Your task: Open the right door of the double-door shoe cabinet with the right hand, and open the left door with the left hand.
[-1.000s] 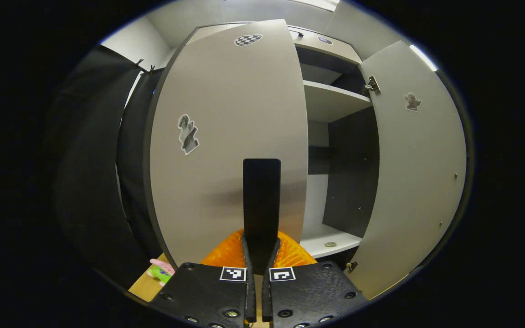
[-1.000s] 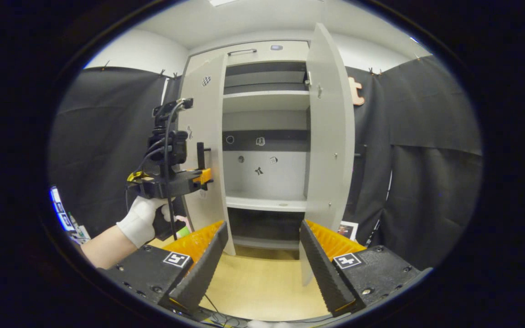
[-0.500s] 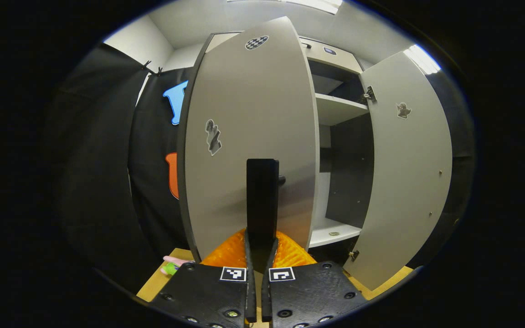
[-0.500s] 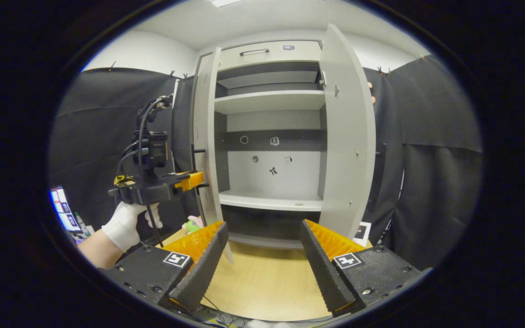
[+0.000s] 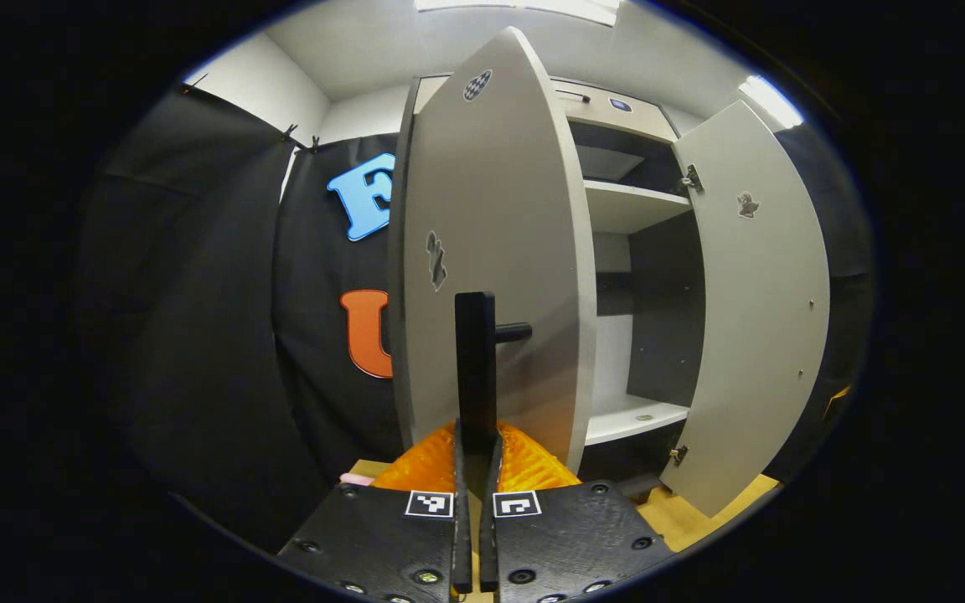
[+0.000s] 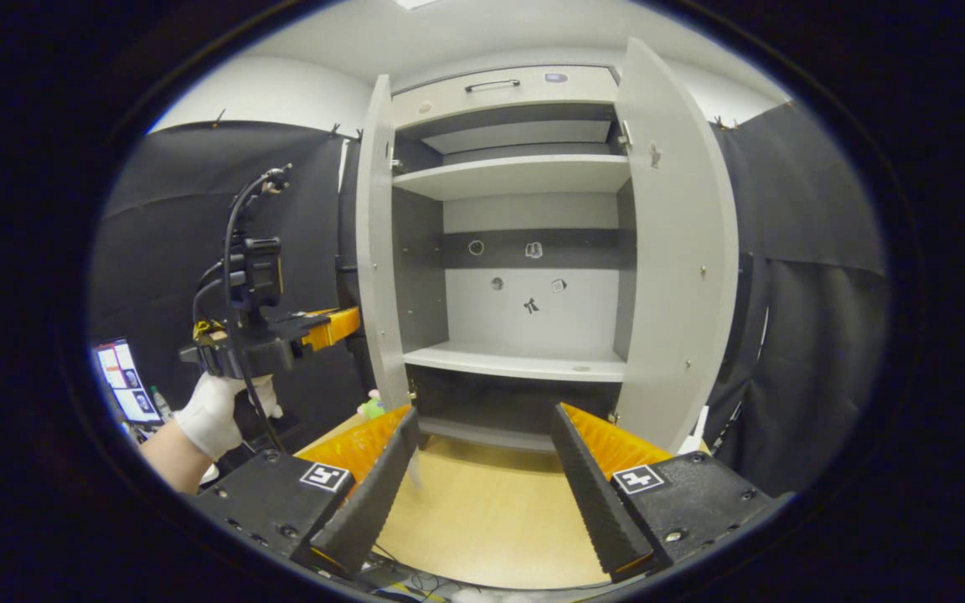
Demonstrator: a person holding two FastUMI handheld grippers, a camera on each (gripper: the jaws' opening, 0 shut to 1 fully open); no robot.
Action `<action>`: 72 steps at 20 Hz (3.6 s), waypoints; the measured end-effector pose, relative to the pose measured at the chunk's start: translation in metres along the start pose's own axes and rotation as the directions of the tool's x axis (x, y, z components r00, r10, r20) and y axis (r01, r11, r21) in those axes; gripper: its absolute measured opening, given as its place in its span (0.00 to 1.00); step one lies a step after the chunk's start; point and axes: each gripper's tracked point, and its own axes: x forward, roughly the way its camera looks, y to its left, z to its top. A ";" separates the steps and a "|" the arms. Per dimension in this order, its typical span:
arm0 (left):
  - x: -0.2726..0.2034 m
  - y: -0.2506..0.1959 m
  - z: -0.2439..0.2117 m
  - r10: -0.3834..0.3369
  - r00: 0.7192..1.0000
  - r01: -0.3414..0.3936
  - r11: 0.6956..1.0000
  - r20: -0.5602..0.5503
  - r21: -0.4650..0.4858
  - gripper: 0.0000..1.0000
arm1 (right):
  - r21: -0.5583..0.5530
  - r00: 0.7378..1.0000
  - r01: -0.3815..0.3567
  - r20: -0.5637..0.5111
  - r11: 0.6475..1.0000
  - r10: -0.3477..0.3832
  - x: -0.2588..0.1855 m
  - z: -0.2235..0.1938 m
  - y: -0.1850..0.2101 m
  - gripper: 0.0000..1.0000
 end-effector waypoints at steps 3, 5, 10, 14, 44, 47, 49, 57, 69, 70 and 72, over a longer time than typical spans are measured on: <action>-0.007 0.017 0.001 0.008 1.000 -0.008 1.000 0.006 -0.013 0.00 | -0.004 1.000 -0.013 0.010 1.000 0.013 0.001 0.004 0.006 0.99; -0.007 0.027 -0.002 0.011 1.000 -0.011 1.000 0.004 -0.009 0.00 | 0.000 1.000 -0.022 0.010 1.000 0.022 0.002 0.003 0.008 0.99; -0.013 0.055 -0.003 0.015 1.000 -0.015 1.000 0.011 -0.002 0.00 | 0.004 0.999 -0.044 -0.004 0.999 0.044 0.002 -0.001 0.016 0.99; -0.014 0.080 -0.005 0.029 0.999 -0.028 1.000 0.019 -0.008 0.00 | 0.004 0.999 -0.051 0.007 0.999 0.051 0.001 0.002 0.021 0.99; -0.092 0.145 0.015 0.244 0.970 -0.243 0.969 -0.016 0.046 0.98 | 0.025 1.000 0.025 0.009 0.999 -0.025 0.016 0.008 -0.017 0.99; -0.103 0.120 0.041 0.224 0.974 -0.225 0.973 0.014 0.047 0.97 | 0.024 0.998 0.059 0.027 0.998 -0.059 0.015 0.015 -0.029 0.99; -0.103 0.093 0.053 0.179 0.984 -0.180 0.983 0.022 0.020 0.97 | 0.029 0.996 0.077 0.037 0.997 -0.078 0.014 0.019 -0.035 1.00; -0.087 0.000 0.058 0.060 0.998 -0.060 0.998 0.030 -0.011 0.96 | 0.022 0.987 0.146 0.069 0.989 -0.147 0.006 0.026 -0.057 1.00; -0.107 -0.069 -0.007 0.020 0.998 -0.020 1.000 -0.057 -0.001 0.97 | 0.042 0.976 0.203 0.077 0.978 -0.206 -0.003 0.027 -0.075 1.00; -0.107 -0.069 -0.011 0.021 0.998 -0.021 1.000 -0.066 0.013 0.96 | 0.046 0.974 0.208 0.078 0.977 -0.211 -0.003 0.027 -0.076 1.00; -0.106 -0.070 -0.012 0.017 0.998 -0.015 1.000 -0.069 0.027 1.00 | 0.056 0.973 0.214 0.079 0.975 -0.218 -0.004 0.027 -0.077 1.00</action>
